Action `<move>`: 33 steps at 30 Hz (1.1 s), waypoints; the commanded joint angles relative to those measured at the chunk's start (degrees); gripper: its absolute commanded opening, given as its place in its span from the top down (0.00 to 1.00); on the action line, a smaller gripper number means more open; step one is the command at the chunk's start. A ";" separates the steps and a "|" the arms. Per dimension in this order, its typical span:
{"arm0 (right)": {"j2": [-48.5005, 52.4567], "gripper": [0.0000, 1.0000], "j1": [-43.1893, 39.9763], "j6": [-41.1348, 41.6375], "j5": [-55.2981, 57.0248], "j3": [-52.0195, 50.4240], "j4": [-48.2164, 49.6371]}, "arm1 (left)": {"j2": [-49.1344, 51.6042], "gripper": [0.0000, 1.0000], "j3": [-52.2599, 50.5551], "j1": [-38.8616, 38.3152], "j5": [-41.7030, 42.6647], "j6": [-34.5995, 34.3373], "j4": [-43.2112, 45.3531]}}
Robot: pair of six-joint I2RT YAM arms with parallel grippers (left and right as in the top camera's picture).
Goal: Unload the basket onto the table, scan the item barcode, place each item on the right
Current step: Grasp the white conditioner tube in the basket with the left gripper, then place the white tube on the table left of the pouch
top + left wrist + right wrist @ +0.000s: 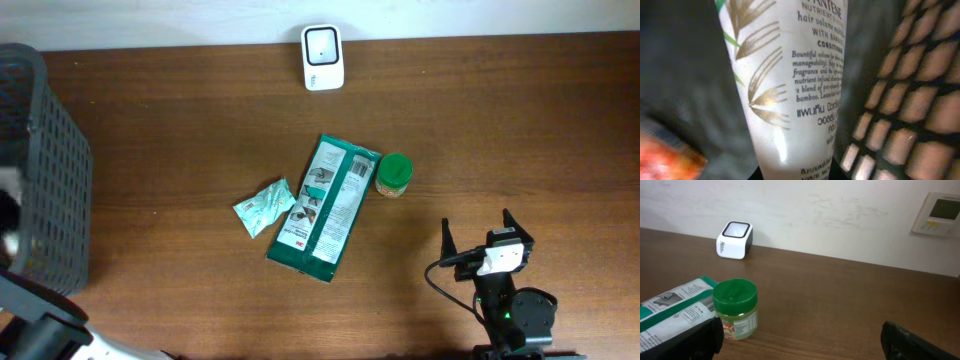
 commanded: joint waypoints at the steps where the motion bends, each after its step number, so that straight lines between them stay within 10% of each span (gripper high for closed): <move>1: -0.33 0.02 0.20 0.00 -0.07 -0.48 -0.04 | -3.76 0.98 15.17 -0.37 9.53 -3.58 -5.31; 6: -0.33 0.02 0.20 0.00 -0.09 -0.48 -0.04 | -14.47 1.00 28.37 -7.56 17.11 -6.62 -8.35; 15: -0.33 0.02 0.20 0.00 -0.09 -0.48 -0.04 | -16.74 1.00 16.28 -34.38 12.26 -9.53 -16.59; 25: -0.33 0.02 0.20 0.00 -0.09 -0.48 -0.04 | -16.37 1.00 -23.15 -44.61 9.79 -16.09 16.28; 33: -0.33 0.02 0.20 0.00 -0.09 -0.48 -0.04 | -10.32 0.98 -28.17 -48.46 9.68 -19.63 24.17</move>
